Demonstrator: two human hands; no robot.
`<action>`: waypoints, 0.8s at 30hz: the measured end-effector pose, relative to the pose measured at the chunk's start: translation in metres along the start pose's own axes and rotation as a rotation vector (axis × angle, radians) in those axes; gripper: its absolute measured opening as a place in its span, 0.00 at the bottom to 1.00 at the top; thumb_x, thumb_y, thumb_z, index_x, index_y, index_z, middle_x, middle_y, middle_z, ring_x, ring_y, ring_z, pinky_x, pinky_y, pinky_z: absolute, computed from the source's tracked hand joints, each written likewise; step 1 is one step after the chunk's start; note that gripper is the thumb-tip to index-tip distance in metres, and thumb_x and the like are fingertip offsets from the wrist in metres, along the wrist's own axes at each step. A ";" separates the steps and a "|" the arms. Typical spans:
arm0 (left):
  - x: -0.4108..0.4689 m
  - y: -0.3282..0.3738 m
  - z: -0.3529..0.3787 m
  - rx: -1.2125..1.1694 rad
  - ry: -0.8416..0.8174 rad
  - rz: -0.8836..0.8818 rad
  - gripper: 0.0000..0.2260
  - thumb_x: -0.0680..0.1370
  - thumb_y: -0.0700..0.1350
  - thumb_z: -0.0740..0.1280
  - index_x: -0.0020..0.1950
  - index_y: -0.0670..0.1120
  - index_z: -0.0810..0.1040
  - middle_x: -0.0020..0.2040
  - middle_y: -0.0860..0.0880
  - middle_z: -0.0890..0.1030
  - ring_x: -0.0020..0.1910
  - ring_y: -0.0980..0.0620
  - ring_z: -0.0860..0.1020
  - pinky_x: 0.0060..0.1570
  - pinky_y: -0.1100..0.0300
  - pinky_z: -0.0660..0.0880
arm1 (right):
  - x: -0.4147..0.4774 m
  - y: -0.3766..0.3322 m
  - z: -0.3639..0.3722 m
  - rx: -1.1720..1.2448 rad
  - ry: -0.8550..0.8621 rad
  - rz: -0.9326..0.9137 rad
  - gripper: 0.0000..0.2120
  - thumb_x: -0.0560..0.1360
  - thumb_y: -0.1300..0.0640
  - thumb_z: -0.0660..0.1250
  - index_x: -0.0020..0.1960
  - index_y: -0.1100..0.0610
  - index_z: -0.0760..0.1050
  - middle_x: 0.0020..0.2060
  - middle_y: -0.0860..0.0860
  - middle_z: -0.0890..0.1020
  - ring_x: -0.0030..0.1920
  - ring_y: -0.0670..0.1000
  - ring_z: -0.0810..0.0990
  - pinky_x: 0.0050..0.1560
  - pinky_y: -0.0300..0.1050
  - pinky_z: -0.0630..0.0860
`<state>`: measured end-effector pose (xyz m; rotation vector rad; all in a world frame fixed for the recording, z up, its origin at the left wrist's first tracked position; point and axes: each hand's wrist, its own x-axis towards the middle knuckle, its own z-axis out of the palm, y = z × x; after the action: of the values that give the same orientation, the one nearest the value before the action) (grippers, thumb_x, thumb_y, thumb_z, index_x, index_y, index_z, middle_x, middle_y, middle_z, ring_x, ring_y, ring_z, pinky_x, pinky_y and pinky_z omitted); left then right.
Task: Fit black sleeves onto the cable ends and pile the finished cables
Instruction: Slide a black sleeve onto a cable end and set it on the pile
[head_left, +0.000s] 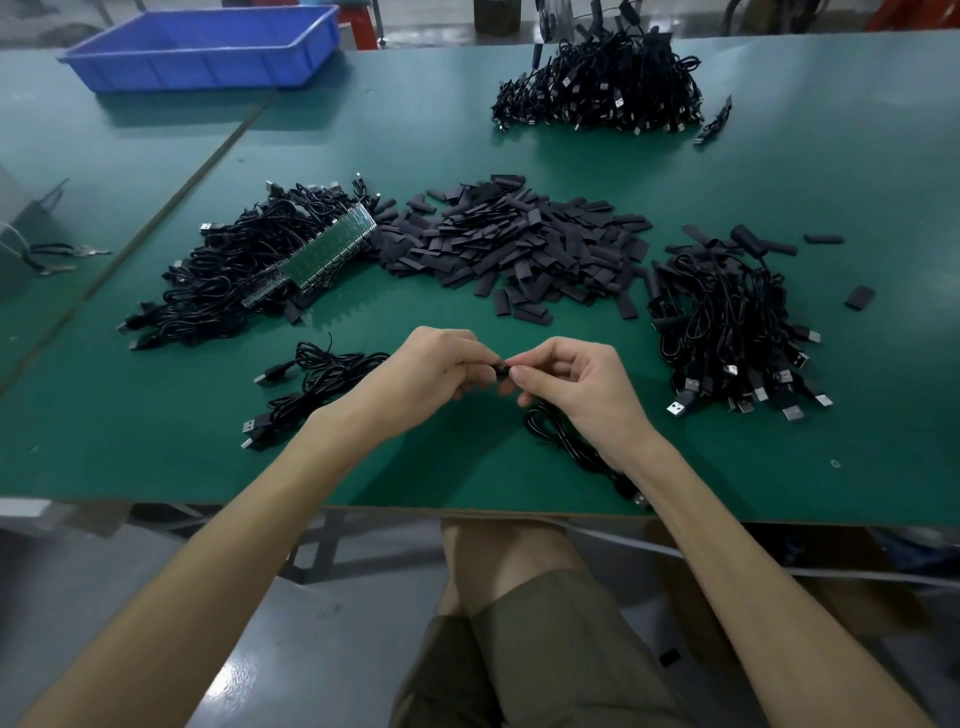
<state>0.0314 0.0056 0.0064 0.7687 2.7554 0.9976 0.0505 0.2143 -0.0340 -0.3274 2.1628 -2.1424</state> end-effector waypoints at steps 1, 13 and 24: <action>-0.001 0.001 0.000 0.000 -0.006 -0.003 0.12 0.79 0.29 0.64 0.54 0.40 0.85 0.42 0.56 0.79 0.35 0.61 0.76 0.41 0.57 0.77 | 0.000 0.000 0.000 -0.002 -0.005 0.001 0.04 0.76 0.67 0.74 0.49 0.61 0.84 0.41 0.55 0.88 0.36 0.49 0.84 0.43 0.39 0.81; -0.008 0.001 0.003 -0.056 0.028 0.000 0.08 0.80 0.34 0.68 0.52 0.40 0.86 0.43 0.47 0.82 0.36 0.56 0.78 0.42 0.56 0.78 | -0.001 0.001 0.000 -0.021 -0.060 0.003 0.03 0.75 0.69 0.74 0.49 0.64 0.84 0.39 0.55 0.88 0.35 0.47 0.84 0.41 0.38 0.81; -0.012 -0.002 0.008 -0.065 0.106 0.061 0.07 0.80 0.35 0.69 0.53 0.40 0.86 0.41 0.49 0.83 0.35 0.54 0.80 0.40 0.61 0.79 | 0.001 0.003 0.000 0.009 -0.033 0.015 0.02 0.78 0.63 0.73 0.50 0.61 0.82 0.40 0.57 0.88 0.34 0.50 0.82 0.43 0.39 0.80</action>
<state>0.0432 0.0027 -0.0021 0.8181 2.7868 1.1658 0.0489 0.2138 -0.0366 -0.3418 2.1306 -2.1224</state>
